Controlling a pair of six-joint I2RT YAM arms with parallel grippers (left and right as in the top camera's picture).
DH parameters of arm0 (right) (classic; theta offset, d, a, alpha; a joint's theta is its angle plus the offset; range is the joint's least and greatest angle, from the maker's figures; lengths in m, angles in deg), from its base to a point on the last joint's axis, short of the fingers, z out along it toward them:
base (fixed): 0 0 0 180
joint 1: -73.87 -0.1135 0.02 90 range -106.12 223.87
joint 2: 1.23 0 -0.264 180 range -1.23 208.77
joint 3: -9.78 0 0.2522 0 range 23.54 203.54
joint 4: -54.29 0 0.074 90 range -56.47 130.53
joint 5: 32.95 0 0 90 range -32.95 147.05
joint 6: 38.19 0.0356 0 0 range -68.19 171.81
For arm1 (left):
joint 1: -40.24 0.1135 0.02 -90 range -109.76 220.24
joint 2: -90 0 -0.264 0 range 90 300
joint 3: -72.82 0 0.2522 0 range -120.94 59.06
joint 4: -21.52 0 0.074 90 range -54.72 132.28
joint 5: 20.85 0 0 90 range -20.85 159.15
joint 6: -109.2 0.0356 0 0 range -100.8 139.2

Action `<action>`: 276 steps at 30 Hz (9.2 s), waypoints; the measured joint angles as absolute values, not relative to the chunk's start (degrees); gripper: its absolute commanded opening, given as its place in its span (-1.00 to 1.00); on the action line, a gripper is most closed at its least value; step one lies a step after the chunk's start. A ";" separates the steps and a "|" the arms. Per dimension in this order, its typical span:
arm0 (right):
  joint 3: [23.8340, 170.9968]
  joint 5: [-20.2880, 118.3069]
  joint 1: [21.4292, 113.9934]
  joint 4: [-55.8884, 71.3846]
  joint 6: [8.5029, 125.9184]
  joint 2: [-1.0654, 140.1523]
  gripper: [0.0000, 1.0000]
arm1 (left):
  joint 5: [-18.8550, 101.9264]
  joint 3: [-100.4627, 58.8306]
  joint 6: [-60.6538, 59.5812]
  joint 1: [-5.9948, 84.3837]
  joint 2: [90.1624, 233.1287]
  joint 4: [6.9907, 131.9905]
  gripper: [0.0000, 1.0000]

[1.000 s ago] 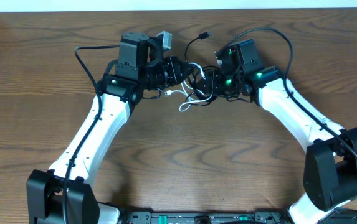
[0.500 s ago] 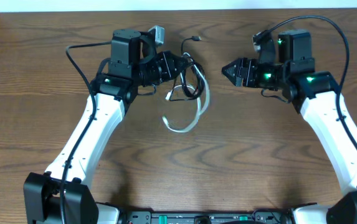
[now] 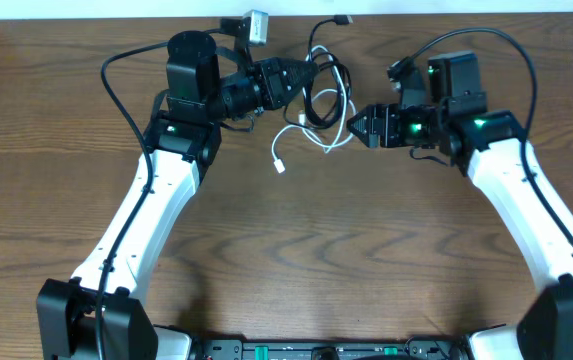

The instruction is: Untangle cables

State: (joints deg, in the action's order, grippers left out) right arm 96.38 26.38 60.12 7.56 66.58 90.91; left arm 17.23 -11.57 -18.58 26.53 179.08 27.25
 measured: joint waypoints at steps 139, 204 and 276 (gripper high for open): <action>95.42 38.46 65.93 -2.01 73.53 96.98 -0.74 | 62.67 -12.29 -7.85 11.12 190.25 57.66 -0.85; 95.52 60.15 69.93 0.17 75.30 99.24 -0.98 | 47.07 -12.29 -7.67 29.94 173.22 61.79 -0.85; 95.48 48.63 73.89 -3.65 78.31 88.99 0.38 | 39.72 -12.31 -5.01 8.65 191.62 50.84 0.04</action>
State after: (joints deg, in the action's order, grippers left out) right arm 95.48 48.63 73.89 -3.65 78.31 88.99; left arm 39.72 -12.31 -5.01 8.65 191.62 50.84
